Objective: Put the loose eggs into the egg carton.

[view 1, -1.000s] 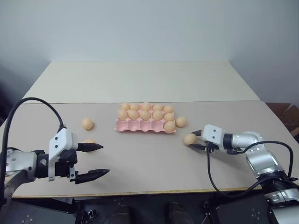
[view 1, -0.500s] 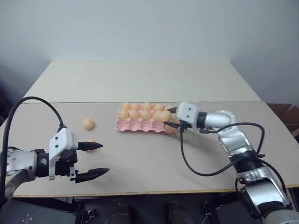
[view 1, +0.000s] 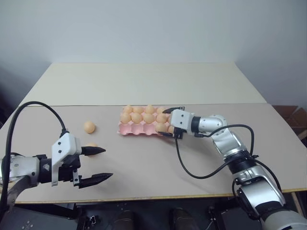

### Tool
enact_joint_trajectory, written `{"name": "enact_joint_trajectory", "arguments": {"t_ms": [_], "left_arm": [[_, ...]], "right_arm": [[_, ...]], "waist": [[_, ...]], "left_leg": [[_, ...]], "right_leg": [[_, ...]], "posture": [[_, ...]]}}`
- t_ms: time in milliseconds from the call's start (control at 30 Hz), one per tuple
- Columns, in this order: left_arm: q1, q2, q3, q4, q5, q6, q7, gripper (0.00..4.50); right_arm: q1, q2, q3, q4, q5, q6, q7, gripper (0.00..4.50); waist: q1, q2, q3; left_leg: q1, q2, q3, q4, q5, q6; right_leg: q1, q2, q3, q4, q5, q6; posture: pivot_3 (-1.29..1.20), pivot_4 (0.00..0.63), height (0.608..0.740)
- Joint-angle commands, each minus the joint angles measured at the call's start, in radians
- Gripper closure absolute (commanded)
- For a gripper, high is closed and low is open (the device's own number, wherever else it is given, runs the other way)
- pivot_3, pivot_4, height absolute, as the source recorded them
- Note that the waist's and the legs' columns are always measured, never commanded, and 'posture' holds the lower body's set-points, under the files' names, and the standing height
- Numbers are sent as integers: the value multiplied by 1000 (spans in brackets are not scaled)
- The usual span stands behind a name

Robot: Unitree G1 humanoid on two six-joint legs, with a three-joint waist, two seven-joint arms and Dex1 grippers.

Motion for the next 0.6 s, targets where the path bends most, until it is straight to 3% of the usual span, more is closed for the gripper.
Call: {"name": "enact_joint_trajectory", "arguments": {"t_ms": [33, 300, 600], "left_arm": [[-11, 2, 1, -14, 1, -15, 2, 0], [-50, -6, -8, -7, -24, -17, -3, 0], [-70, -39, -6, -11, -72, -28, -5, 0]], "right_arm": [[-2, -13, -29, -48, 25, -18, 9, 52], [56, -100, -88, -164, 92, 56, 57, 52], [352, -441, -361, -416, 322, 212, 237, 52]], "waist": [[1, 0, 0], [4, 0, 0], [16, 0, 0]], "left_leg": [[0, 0, 0, 0, 0, 0], [0, 0, 0, 0, 0, 0], [-1, -1, 1, -1, 0, 0]], "right_leg": [[0, 0, 0, 0, 0, 0], [0, 0, 0, 0, 0, 0], [0, -1, 0, -2, -1, 0]], "posture": [[0, 150, 740], [0, 150, 740], [0, 150, 740]]}}
